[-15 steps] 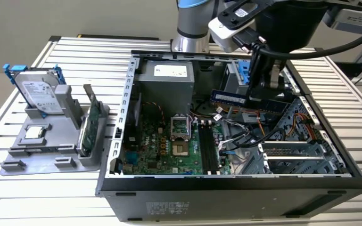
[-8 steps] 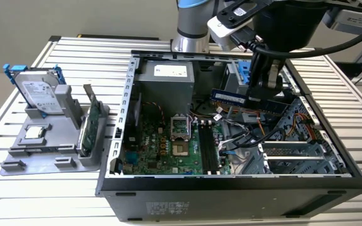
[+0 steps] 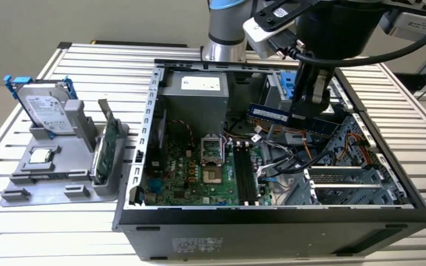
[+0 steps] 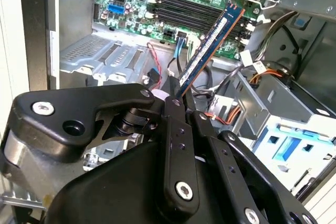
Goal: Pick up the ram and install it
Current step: 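Insert the ram into the slot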
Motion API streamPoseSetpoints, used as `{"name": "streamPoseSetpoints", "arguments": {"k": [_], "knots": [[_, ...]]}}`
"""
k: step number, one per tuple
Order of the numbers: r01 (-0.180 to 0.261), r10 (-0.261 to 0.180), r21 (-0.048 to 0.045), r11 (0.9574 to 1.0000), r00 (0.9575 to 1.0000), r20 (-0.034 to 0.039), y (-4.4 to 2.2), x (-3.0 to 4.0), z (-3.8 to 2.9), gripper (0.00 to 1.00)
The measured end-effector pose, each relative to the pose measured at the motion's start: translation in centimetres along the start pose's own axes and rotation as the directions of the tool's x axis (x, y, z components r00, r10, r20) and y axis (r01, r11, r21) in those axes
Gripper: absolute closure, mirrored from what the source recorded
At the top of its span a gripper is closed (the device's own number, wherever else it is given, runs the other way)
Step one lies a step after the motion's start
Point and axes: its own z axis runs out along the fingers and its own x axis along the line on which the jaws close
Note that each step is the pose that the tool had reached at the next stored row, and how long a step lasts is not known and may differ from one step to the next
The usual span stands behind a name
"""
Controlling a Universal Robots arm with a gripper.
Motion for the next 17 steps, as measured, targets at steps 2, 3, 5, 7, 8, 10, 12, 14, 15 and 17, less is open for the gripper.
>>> {"name": "streamPoseSetpoints", "arguments": {"k": [2, 3, 5, 7, 8, 10, 12, 14, 15, 17], "knots": [[-0.012, 0.012, 0.0008, 0.9999, 0.9999, 0.0003, 0.0, 0.0, 0.0, 1.0], [-0.017, 0.017, 0.001, 0.9999, 0.9999, 0.0004, 0.0, 0.0, 0.0, 1.0], [-0.019, 0.019, 0.0012, 0.9998, 0.9998, 0.0005, 0.0, 0.0, 0.0, 1.0], [-0.019, 0.019, 0.0012, 0.9998, 0.9998, 0.0004, 0.0, 0.0, 0.0, 1.0], [-0.019, 0.019, 0.0012, 0.9998, 0.9998, 0.0005, 0.0, 0.0, 0.0, 1.0], [-0.02, 0.02, 0.0013, 0.9998, 0.9998, 0.0005, 0.0, 0.0, 0.0, 1.0], [-0.025, 0.025, 0.0016, 0.9997, 0.9997, 0.0006, 0.0, 0.0, 0.0, 1.0], [-0.037, 0.037, 0.0024, 0.9993, 0.9993, 0.001, 0.0, 0.0, 0.0, 1.0], [-0.043, 0.043, 0.0028, 0.9991, 0.9991, 0.0011, 0.0, 0.0, 0.0, 1.0], [-0.058, 0.058, 0.0037, 0.9983, 0.9983, 0.0014, 0.0, 0.0, 0.02, 1.0]]}}
